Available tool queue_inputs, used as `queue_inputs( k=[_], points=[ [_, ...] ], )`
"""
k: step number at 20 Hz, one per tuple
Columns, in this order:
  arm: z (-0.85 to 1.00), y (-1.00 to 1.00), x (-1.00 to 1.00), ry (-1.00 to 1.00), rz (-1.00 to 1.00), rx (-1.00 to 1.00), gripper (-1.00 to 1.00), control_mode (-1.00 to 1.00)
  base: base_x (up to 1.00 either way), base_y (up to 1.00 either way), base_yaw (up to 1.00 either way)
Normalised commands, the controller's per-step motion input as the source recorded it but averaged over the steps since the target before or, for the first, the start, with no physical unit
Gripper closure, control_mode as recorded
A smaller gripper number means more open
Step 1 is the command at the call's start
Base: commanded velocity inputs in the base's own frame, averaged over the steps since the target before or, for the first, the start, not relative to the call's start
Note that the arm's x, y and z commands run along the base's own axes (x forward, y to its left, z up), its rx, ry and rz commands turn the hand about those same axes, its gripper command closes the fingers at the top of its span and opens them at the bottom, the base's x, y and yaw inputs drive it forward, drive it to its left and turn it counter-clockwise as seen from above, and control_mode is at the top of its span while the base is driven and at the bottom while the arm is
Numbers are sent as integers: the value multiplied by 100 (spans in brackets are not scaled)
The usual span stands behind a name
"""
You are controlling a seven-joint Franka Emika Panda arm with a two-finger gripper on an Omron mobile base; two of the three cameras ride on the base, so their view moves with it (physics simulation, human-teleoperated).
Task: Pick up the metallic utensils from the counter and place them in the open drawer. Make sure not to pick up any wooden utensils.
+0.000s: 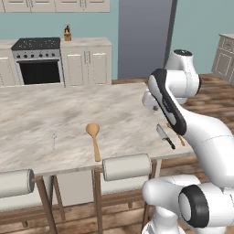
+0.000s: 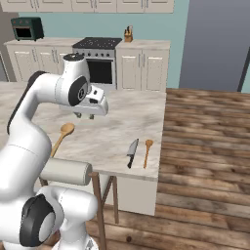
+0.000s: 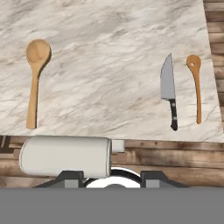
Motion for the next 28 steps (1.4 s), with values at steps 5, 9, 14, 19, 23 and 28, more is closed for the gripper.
queue_inputs(
  k=[5, 9, 14, 19, 23, 28],
  points=[
    [-6, -3, -21, 0, 0, 0, -100, -100, 0, 0, 0],
    [-15, -24, -25, 0, 0, 0, -100, -100, 0, 0, 0],
    [-13, -33, -13, 0, 0, 0, -100, -100, 0, 0, 0],
    [-9, -19, 0, 0, 0, 0, -100, -100, 0, 0, 0],
    [-6, -30, 0, 0, 0, 0, -100, -100, 0, 0, 0],
    [-24, -35, 15, 0, 0, 0, -100, -100, 0, 0, 0]
  ],
)
